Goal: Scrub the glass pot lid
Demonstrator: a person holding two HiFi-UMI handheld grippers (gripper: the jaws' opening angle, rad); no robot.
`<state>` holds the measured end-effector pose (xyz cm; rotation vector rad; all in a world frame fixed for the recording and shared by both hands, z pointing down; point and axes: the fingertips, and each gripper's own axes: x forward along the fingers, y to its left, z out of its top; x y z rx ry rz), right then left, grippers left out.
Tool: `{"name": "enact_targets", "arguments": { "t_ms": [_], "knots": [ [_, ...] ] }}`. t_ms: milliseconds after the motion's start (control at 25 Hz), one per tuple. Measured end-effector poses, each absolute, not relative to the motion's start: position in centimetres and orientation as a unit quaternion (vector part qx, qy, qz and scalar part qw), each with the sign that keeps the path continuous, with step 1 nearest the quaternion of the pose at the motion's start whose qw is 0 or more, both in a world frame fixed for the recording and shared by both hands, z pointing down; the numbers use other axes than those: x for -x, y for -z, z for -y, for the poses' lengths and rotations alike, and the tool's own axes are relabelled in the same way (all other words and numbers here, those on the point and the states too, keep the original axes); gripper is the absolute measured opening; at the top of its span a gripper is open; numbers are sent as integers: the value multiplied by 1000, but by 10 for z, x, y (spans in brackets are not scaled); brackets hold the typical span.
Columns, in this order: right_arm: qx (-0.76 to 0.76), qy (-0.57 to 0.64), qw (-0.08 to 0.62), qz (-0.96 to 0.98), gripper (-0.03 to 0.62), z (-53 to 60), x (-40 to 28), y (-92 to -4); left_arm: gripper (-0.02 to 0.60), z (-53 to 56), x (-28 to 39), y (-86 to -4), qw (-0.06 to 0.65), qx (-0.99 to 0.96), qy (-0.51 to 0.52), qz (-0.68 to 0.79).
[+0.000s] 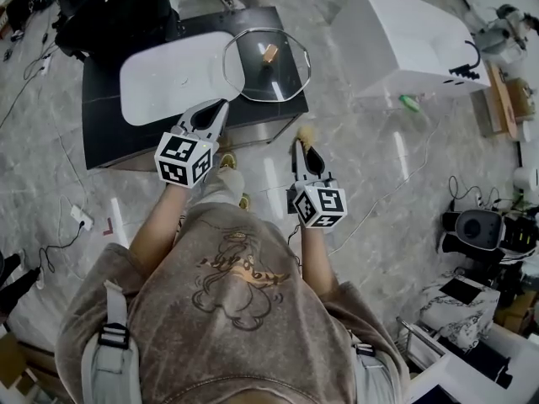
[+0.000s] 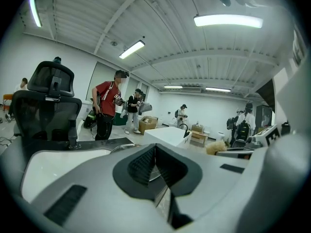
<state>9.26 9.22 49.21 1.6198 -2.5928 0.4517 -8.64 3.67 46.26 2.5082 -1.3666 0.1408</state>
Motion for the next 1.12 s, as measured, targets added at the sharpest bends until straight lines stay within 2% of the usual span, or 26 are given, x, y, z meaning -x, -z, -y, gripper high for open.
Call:
{"name": "enact_targets", "arguments": {
  "t_ms": [320, 720, 1120],
  "knots": [
    [-520, -144, 34, 841, 41, -35, -78, -493, 17, 17, 87, -469, 166, -871, -47, 460],
    [-520, -142, 38, 841, 41, 50, -67, -491, 17, 106, 92, -473, 165, -870, -57, 462],
    [-524, -141, 39, 839, 41, 106, -69, -480, 17, 152, 70, -473, 174, -884, -80, 426]
  ]
}}
